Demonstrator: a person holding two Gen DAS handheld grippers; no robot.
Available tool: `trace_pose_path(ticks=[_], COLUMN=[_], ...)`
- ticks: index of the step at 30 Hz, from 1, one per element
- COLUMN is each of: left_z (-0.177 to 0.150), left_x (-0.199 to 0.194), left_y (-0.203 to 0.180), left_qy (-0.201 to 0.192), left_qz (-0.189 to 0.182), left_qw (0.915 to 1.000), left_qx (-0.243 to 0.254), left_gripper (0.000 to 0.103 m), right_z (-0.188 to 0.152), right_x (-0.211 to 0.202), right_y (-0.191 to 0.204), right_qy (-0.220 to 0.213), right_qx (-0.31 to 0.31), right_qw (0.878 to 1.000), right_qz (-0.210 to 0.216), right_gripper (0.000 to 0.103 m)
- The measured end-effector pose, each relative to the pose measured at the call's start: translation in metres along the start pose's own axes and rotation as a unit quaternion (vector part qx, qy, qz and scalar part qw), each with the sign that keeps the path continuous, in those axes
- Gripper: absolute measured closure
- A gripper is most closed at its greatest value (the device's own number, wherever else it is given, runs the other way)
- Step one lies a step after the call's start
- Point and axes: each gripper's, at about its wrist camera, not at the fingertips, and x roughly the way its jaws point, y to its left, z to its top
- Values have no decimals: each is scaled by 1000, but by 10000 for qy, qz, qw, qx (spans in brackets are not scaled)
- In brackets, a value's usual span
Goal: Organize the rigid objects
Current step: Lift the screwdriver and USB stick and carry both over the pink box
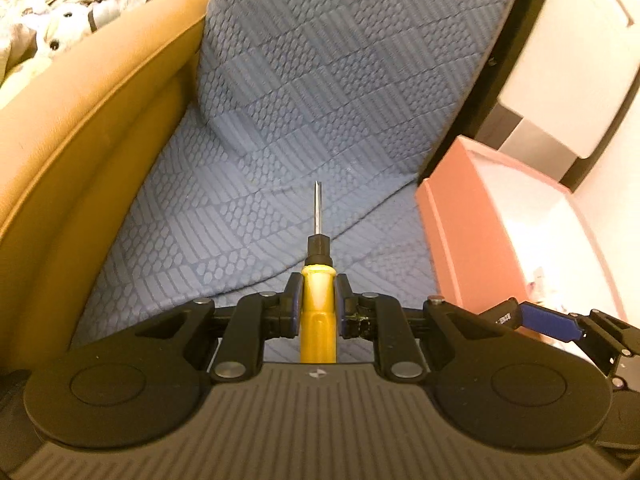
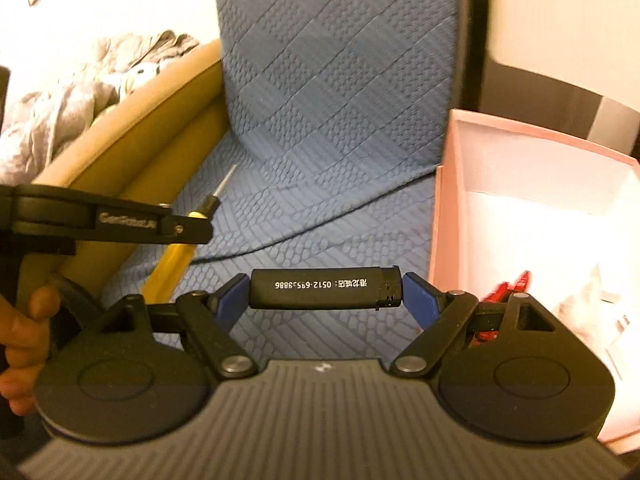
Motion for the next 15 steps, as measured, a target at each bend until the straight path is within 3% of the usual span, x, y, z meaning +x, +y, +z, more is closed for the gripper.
trace_pose_path(ticks=[15], left_z=[27], left_x=[-55], left_y=[-84], left_qy=[-313], left_qz=[-415], left_qw=[9984], left_qx=[222], left_gripper=[84], right_z=[37], right_x=[-81], right_y=[-56], right_qy=[-535], right_qx=[287], right_qw=[9978], right_qz=[-263], right_gripper=[18])
